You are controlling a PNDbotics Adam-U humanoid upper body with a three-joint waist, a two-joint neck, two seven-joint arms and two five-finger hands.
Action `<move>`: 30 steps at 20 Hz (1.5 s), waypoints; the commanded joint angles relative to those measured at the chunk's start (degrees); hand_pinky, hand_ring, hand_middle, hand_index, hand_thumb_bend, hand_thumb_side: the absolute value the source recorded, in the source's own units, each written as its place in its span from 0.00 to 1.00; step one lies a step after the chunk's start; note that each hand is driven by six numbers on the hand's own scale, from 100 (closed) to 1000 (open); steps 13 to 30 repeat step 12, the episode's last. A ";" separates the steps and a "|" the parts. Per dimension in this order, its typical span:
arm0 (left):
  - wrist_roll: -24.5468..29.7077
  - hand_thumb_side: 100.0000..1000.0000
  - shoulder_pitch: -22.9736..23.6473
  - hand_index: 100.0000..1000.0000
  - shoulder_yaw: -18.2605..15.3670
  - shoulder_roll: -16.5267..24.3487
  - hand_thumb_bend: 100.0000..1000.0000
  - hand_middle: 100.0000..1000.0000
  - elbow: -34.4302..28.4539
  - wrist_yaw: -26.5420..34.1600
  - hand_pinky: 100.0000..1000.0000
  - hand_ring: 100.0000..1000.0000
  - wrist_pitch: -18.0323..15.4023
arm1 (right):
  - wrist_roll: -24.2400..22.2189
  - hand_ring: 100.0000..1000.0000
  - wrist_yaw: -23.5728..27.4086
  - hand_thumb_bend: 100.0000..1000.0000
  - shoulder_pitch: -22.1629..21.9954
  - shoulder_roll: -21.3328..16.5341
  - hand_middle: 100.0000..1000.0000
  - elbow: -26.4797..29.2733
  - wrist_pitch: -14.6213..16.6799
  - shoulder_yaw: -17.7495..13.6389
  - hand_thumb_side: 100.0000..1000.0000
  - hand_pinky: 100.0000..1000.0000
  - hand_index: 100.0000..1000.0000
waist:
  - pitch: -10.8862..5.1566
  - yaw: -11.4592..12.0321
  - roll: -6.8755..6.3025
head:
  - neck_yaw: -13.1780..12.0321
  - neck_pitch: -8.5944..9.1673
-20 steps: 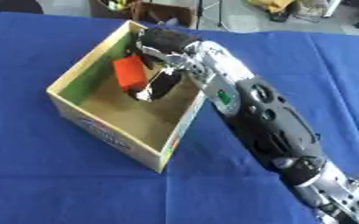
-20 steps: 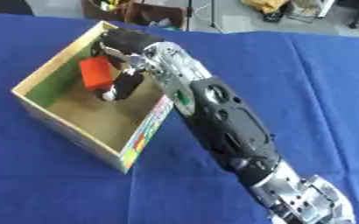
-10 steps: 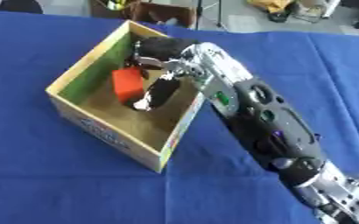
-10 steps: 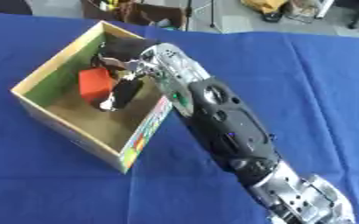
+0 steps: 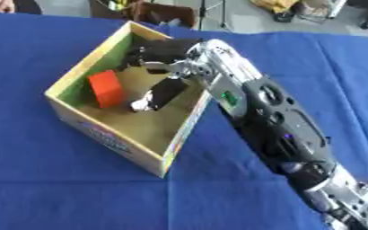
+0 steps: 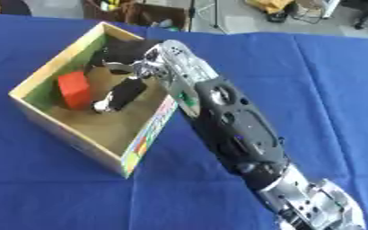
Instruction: Pick up objects on the table and place them in the box.
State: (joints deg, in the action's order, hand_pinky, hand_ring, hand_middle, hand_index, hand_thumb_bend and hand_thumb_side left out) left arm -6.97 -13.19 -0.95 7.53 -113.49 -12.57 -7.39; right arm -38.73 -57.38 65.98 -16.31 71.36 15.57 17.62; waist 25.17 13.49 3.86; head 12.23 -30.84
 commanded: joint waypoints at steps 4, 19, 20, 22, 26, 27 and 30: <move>-0.02 0.85 -0.02 0.75 -0.27 0.32 0.00 0.59 -1.11 0.13 0.25 0.54 0.25 | 1.62 0.90 1.10 0.16 -0.02 -2.98 0.89 5.08 -0.71 -1.73 0.78 0.87 0.93 | -1.59 -0.56 -0.79 | -0.66 0.09; -0.52 0.85 0.53 0.75 -0.73 0.26 0.00 0.59 -1.11 -0.19 0.25 0.54 0.44 | 7.24 0.82 7.77 0.00 -3.34 -9.17 0.79 16.38 -3.62 -5.68 0.69 0.84 0.89 | -2.15 -1.97 -1.27 | -2.60 -0.53; -0.52 0.85 0.53 0.75 -0.73 0.26 0.00 0.59 -1.11 -0.19 0.25 0.54 0.44 | 7.24 0.82 7.77 0.00 -3.34 -9.17 0.79 16.38 -3.62 -5.68 0.69 0.84 0.89 | -2.15 -1.97 -1.27 | -2.60 -0.53; -0.52 0.85 0.53 0.75 -0.73 0.26 0.00 0.59 -1.11 -0.19 0.25 0.54 0.44 | 7.24 0.82 7.77 0.00 -3.34 -9.17 0.79 16.38 -3.62 -5.68 0.69 0.84 0.89 | -2.15 -1.97 -1.27 | -2.60 -0.53; -0.52 0.85 0.53 0.75 -0.73 0.26 0.00 0.59 -1.11 -0.19 0.25 0.54 0.44 | 7.24 0.82 7.77 0.00 -3.34 -9.17 0.79 16.38 -3.62 -5.68 0.69 0.84 0.89 | -2.15 -1.97 -1.27 | -2.60 -0.53; -0.52 0.85 0.53 0.75 -0.73 0.26 0.00 0.59 -1.11 -0.19 0.25 0.54 0.44 | 7.24 0.82 7.77 0.00 -3.34 -9.17 0.79 16.38 -3.62 -5.68 0.69 0.84 0.89 | -2.15 -1.97 -1.27 | -2.60 -0.53; -0.52 0.85 0.53 0.75 -0.73 0.26 0.00 0.59 -1.11 -0.19 0.25 0.54 0.44 | 7.24 0.82 7.77 0.00 -3.34 -9.17 0.79 16.38 -3.62 -5.68 0.69 0.84 0.89 | -2.15 -1.97 -1.27 | -2.60 -0.53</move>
